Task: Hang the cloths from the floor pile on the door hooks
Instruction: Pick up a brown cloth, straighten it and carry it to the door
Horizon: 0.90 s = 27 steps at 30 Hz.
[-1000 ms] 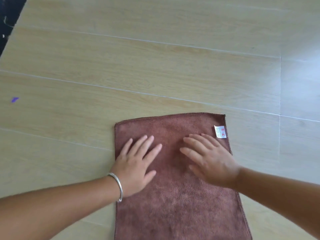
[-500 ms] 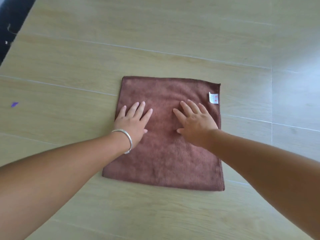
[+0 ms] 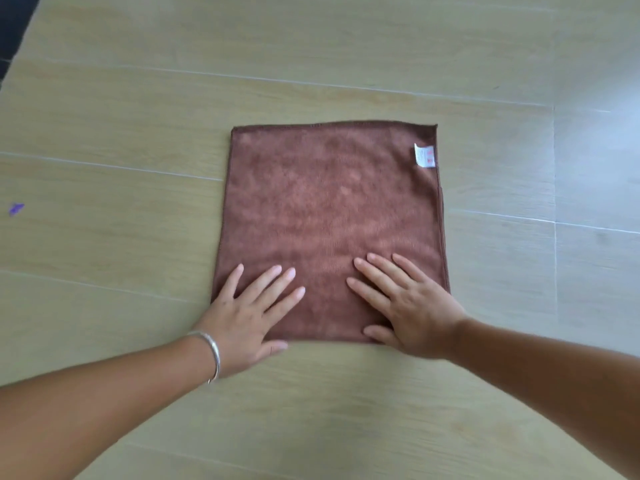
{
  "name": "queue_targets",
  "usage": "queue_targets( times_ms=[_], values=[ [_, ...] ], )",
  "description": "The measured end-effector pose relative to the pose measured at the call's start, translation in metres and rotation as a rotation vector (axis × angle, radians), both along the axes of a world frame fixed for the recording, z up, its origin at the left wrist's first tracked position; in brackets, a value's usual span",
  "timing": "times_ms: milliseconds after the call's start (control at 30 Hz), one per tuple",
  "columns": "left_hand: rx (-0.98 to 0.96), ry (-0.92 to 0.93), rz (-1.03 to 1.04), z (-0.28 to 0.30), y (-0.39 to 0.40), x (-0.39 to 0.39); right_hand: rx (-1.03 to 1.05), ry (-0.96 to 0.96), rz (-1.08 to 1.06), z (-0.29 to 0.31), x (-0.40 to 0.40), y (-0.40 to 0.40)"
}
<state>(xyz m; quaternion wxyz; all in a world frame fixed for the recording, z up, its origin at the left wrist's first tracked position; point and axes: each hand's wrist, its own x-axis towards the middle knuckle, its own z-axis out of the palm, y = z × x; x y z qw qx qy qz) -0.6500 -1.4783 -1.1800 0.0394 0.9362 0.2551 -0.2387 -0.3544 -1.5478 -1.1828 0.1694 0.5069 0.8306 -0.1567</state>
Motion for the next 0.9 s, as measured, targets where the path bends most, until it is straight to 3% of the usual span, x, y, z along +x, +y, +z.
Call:
queue_targets(
  times_ms=[200, 500, 733, 800, 900],
  values=[
    [0.1, 0.063, 0.079, 0.005, 0.055, 0.03, 0.083, -0.038, -0.128, 0.006, 0.0, 0.065],
    [0.173, 0.047, 0.024, 0.01, 0.046, 0.016, 0.077, -0.103, -0.089, 0.015, 0.011, 0.028],
    [0.08, 0.1, 0.091, 0.013, 0.049, 0.019, 0.087, -0.162, -0.082, 0.014, 0.008, 0.036],
    [0.109, 0.08, 0.105, 0.015, 0.048, 0.02, 0.081, -0.156, -0.099, 0.015, 0.007, 0.036],
    [0.147, -0.118, 0.085, 0.021, 0.057, 0.022, 0.086, -0.093, -0.153, 0.016, 0.007, 0.039]
  ],
)
